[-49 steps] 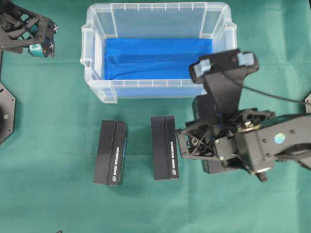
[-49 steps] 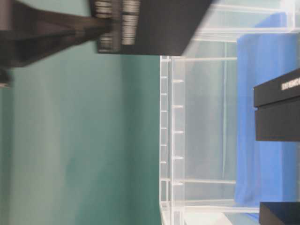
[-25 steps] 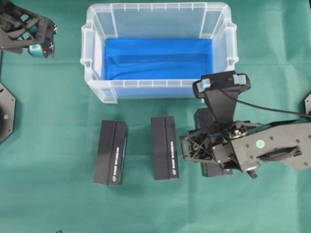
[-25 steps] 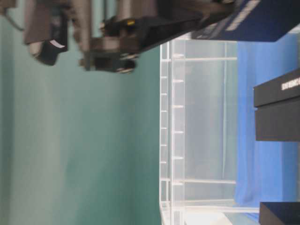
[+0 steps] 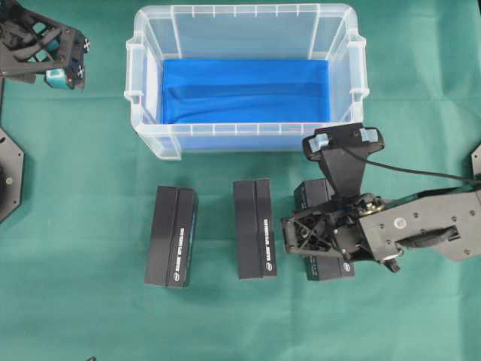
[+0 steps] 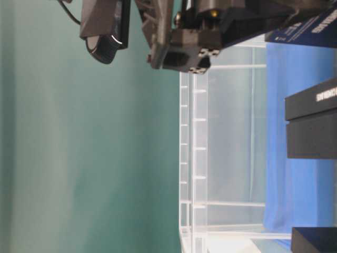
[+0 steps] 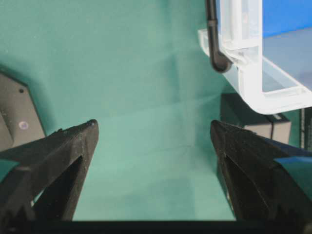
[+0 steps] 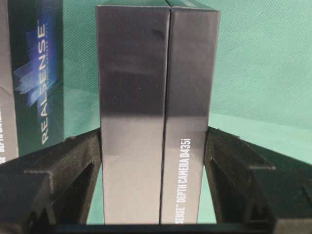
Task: Take out the box from the case.
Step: 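Carry the box forward and lower it right of the middle box, then open the right gripper and withdraw it to the right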
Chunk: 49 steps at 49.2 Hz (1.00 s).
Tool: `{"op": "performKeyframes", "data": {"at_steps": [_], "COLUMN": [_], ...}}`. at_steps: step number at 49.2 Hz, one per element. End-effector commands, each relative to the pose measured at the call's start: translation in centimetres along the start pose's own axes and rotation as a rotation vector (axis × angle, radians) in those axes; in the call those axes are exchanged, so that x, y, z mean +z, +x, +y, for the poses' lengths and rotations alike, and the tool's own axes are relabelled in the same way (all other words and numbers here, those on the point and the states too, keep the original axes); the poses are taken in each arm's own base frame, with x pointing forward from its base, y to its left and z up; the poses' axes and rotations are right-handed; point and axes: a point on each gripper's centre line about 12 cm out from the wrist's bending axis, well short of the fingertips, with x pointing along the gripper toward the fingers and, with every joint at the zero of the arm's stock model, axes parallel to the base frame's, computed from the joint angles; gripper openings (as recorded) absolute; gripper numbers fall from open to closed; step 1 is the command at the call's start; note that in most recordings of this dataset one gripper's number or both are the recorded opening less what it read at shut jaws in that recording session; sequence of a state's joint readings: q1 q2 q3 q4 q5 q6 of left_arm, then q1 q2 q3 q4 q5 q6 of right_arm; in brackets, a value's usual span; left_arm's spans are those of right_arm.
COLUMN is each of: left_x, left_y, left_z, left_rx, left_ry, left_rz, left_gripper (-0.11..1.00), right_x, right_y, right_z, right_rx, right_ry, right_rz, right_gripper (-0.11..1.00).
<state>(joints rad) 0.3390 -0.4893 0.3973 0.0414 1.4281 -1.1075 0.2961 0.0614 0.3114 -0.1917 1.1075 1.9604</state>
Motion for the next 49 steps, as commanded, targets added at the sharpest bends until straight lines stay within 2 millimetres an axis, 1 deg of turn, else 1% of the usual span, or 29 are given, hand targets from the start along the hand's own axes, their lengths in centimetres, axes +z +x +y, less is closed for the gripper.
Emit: {"op": "performKeyframes", "data": {"at_steps": [1, 31, 32, 36, 39, 42, 46, 49], "left_x": [0.15, 0.24, 0.23, 0.23, 0.23, 0.24, 0.24, 0.27], "left_y": [-0.59, -0.65, -0.61, -0.61, -0.61, -0.65, -0.65, -0.65], "left_z": [-0.25, -0.50, -0.48, -0.48, -0.48, -0.50, -0.50, -0.48], "left_rx": [-0.022, -0.024, -0.022, -0.022, -0.022, -0.024, -0.024, -0.024], "left_ry": [0.001, 0.004, 0.004, 0.003, 0.001, 0.001, 0.001, -0.002], "left_rz": [-0.014, -0.015, -0.014, -0.014, -0.014, -0.015, -0.015, -0.015], "left_gripper": [0.98, 0.98, 0.98, 0.98, 0.98, 0.98, 0.98, 0.98], "right_x": [0.18, 0.21, 0.22, 0.24, 0.23, 0.23, 0.23, 0.25], "right_y": [-1.52, -1.79, -1.79, -1.93, -1.97, -1.97, -2.01, -2.13], "right_z": [0.16, 0.16, 0.14, 0.22, 0.25, 0.25, 0.29, 0.28], "right_rx": [0.045, 0.051, 0.049, 0.054, 0.055, 0.055, 0.057, 0.060], "right_ry": [0.005, 0.010, 0.010, 0.009, 0.009, 0.009, 0.009, 0.010], "right_rz": [0.013, 0.016, 0.016, 0.016, 0.016, 0.016, 0.017, 0.018], "right_gripper": [0.68, 0.68, 0.69, 0.86, 0.94, 0.96, 0.93, 0.93]}}
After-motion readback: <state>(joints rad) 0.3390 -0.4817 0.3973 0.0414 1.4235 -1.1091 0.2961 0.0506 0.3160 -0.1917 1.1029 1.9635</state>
